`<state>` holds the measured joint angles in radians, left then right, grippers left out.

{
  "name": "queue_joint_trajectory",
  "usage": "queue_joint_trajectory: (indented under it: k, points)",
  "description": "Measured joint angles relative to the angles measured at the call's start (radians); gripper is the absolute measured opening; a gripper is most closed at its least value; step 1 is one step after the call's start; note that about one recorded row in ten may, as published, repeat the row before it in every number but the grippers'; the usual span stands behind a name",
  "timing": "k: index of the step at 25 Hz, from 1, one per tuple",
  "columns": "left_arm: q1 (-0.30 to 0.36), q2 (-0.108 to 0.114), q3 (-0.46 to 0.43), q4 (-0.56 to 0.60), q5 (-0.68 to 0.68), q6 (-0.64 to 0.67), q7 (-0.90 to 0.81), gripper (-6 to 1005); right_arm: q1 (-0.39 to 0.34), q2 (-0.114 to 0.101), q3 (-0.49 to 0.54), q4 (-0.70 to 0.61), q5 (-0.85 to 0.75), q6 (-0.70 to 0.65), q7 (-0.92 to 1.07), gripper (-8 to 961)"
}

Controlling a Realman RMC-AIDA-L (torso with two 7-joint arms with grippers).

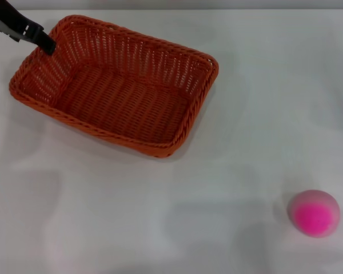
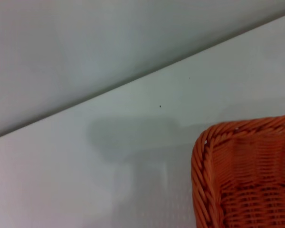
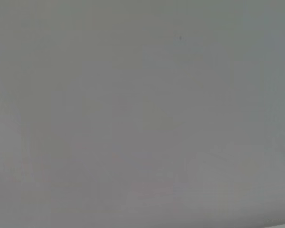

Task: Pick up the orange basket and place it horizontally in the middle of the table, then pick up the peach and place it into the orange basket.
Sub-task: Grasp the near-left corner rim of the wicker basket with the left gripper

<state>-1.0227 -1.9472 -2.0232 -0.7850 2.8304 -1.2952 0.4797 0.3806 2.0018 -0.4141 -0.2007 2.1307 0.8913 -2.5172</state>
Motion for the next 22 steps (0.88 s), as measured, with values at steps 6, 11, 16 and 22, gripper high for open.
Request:
queue_joint_trajectory:
  k: [6,11,16,22]
  points:
    - [0.003,-0.010,0.000,0.012,0.000,0.013,0.007,775,0.001,0.000,0.000,0.000,0.000,0.000,0.000,812]
    - [0.011,-0.017,0.000,0.019,0.000,0.032,0.013,776,0.001,0.000,0.000,0.000,0.000,0.000,0.000,812]
    - [0.013,-0.022,-0.001,0.045,0.000,0.055,0.021,776,-0.001,0.000,0.000,0.002,0.000,0.000,0.000,811]
    - [0.014,-0.024,-0.004,0.064,-0.001,0.074,0.032,776,0.000,0.000,-0.003,0.004,0.000,0.000,0.000,811]
